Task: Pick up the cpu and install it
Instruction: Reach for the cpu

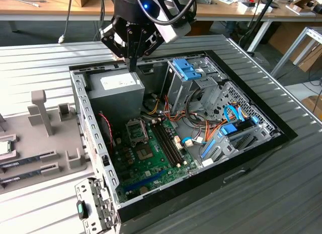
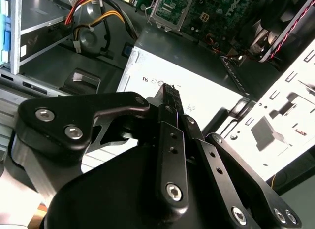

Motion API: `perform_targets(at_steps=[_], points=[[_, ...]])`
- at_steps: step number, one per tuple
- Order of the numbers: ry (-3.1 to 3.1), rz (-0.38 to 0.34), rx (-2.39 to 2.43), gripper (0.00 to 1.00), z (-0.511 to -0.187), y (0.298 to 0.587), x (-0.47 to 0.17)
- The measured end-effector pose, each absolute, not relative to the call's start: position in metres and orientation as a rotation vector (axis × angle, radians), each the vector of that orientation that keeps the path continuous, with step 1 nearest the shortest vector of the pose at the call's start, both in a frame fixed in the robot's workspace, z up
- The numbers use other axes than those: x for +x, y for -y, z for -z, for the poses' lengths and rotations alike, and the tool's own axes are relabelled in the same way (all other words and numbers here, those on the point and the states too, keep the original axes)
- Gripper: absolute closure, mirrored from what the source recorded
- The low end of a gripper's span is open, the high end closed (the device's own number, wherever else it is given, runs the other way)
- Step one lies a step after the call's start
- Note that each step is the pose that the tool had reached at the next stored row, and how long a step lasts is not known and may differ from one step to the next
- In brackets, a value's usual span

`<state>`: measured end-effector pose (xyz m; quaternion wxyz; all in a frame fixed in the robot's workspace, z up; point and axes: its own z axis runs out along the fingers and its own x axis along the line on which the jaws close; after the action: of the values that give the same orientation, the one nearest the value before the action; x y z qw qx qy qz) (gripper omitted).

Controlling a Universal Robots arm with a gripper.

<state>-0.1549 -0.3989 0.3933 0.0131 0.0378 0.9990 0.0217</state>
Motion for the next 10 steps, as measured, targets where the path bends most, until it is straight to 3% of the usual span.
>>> perform_targets(at_steps=[10], points=[[-3.112,-0.068,0.118,0.89,-0.3933,0.3989,-0.1585]])
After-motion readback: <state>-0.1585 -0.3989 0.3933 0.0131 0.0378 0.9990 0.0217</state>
